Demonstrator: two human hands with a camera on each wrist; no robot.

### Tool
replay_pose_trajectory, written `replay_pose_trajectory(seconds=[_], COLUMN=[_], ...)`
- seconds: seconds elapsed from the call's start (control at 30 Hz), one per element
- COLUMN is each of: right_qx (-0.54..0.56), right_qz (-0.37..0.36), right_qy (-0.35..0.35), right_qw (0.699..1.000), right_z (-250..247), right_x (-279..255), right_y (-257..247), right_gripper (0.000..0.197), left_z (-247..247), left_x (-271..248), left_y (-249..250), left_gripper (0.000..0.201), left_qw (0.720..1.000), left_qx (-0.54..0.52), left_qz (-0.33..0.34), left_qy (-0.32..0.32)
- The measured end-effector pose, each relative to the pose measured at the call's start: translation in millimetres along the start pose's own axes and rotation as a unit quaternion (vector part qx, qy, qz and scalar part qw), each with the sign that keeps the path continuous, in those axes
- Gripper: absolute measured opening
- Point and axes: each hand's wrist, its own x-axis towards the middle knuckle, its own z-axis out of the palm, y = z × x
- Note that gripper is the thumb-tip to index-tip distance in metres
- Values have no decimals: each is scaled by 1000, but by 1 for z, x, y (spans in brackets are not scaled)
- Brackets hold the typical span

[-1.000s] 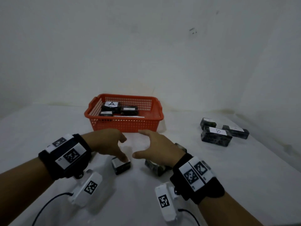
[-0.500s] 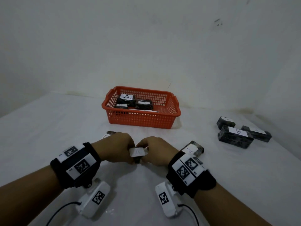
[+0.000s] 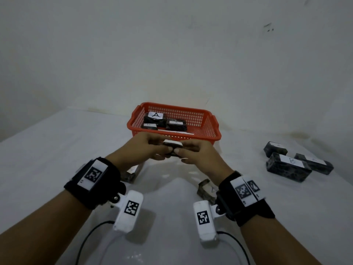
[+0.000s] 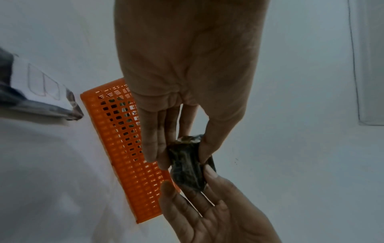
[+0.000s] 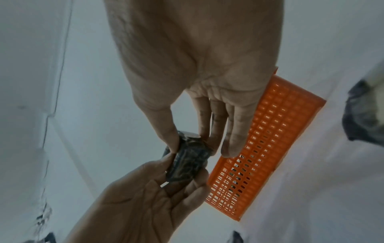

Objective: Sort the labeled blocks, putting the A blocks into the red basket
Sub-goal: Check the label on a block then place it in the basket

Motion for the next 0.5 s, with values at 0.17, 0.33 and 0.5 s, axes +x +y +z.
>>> replay_pose_trajectory(seconds=[0.17,0.33,0.5], right_qx=[102,120,132], right_qz=[-31,-44,-58], right_qy=[28,19,42], right_qw=[994,992,989], right_z=[0,1,2], right_x=[14,29,35], right_y=[5,6,8], right_gripper=[29,28,29], left_z=[6,10,8], left_x=[11,21,23], left_y=[1,-6,-11], left_gripper=[37,29,32], left_qw=[993,977,974], left_qx=[-92,-137,-166], left_qz=[31,53,54], left_qy=[63,157,145])
